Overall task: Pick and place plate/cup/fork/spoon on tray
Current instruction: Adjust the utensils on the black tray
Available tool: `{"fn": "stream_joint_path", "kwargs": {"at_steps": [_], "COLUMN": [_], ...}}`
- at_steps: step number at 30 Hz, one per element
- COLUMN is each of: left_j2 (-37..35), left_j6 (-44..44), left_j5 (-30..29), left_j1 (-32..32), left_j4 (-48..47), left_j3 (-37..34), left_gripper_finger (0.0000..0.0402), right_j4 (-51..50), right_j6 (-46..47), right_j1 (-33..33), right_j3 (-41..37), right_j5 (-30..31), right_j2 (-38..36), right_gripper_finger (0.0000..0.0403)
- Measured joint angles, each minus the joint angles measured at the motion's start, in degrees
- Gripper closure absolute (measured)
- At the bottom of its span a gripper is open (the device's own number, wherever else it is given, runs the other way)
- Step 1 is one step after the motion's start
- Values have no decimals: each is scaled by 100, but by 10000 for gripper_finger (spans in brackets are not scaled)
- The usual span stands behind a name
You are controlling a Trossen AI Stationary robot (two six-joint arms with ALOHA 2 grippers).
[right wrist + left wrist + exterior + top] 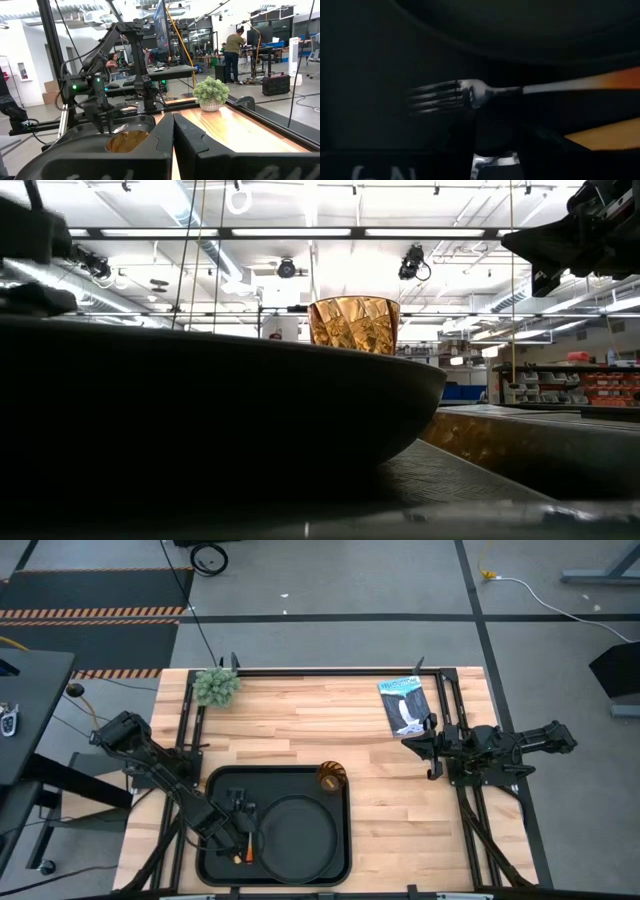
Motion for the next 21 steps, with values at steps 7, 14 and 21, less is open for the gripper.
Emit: {"fn": "stream_joint_path", "kwargs": {"at_steps": [7,14,21], "left_j2": [-393,-533,-531], "left_j6": [144,-229,-778], "left_j5": [-457,89,430], "left_j1": [35,-124,-342], "left_j4": [-159,-937,-1712], "left_j3": [174,180,161], "left_gripper_finger": [269,269,269], "right_j4": [-1,1,1], "right_j6": [0,0,0], "right_j1": [0,0,2], "right_j3": [0,0,0], "right_j5": [1,0,0], "right_j2": [0,0,0], "right_gripper_finger": [386,386,386]}}
